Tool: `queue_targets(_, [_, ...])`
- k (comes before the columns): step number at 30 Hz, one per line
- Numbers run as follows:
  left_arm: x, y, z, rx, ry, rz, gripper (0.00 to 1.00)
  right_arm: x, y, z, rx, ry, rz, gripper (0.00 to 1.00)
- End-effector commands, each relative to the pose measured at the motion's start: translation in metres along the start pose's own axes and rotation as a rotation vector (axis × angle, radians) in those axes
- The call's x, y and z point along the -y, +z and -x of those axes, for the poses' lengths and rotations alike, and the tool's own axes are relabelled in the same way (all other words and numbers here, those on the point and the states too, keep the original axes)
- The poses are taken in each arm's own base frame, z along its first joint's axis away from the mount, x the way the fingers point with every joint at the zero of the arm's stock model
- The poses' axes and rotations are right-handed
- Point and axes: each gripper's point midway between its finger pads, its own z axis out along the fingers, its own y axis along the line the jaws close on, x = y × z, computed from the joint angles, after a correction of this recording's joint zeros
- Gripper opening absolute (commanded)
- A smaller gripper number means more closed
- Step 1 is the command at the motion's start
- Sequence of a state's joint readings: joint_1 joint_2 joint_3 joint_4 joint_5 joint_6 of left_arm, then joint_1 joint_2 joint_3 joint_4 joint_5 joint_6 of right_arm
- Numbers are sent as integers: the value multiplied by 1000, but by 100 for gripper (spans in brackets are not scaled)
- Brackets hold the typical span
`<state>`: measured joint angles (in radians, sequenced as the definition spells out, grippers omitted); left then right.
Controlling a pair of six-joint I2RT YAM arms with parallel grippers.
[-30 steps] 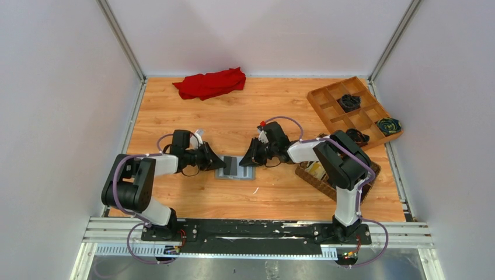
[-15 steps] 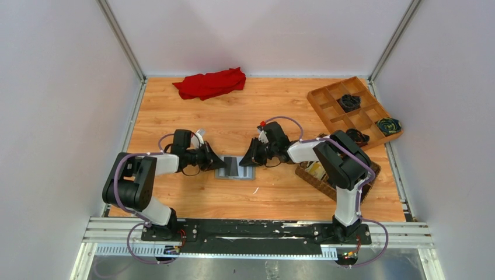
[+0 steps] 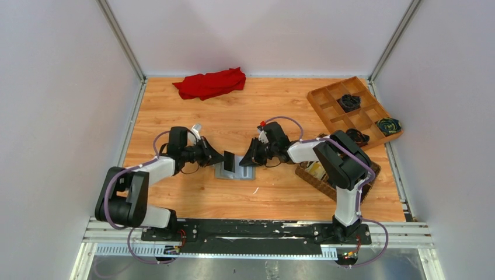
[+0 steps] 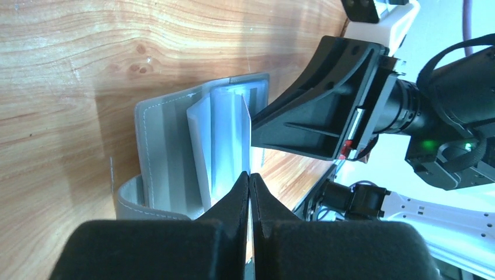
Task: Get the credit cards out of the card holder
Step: Remove the credit card from the card holder, then move the storage box to the center of the board.
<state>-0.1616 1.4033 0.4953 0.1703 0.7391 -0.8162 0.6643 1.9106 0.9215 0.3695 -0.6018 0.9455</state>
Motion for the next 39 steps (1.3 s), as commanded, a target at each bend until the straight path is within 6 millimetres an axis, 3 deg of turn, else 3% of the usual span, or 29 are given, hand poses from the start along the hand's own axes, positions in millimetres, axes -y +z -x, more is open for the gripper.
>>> queue_targets(1, [3, -5, 0, 41, -18, 11, 0, 32, -5, -12, -25, 32, -101, 20])
queue_targets(10, [8, -7, 0, 42, -7, -4, 0, 13, -16, -5, -15, -17, -60, 26])
queue_targets(14, [23, -11, 4, 42, 18, -47, 0, -2, -24, 1, -4, -50, -16, 36])
queue_targets(23, [51, -18, 8, 19, 57, -130, 0, -58, -50, 9, 41, -137, 289, 62])
queue_targets(29, [70, -24, 12, 19, 81, -176, 0, -80, -64, 5, 49, -193, 376, 69])
queue_targets(39, [77, -28, 14, 23, 88, -196, 0, -91, -61, 9, 40, -157, 463, 72])
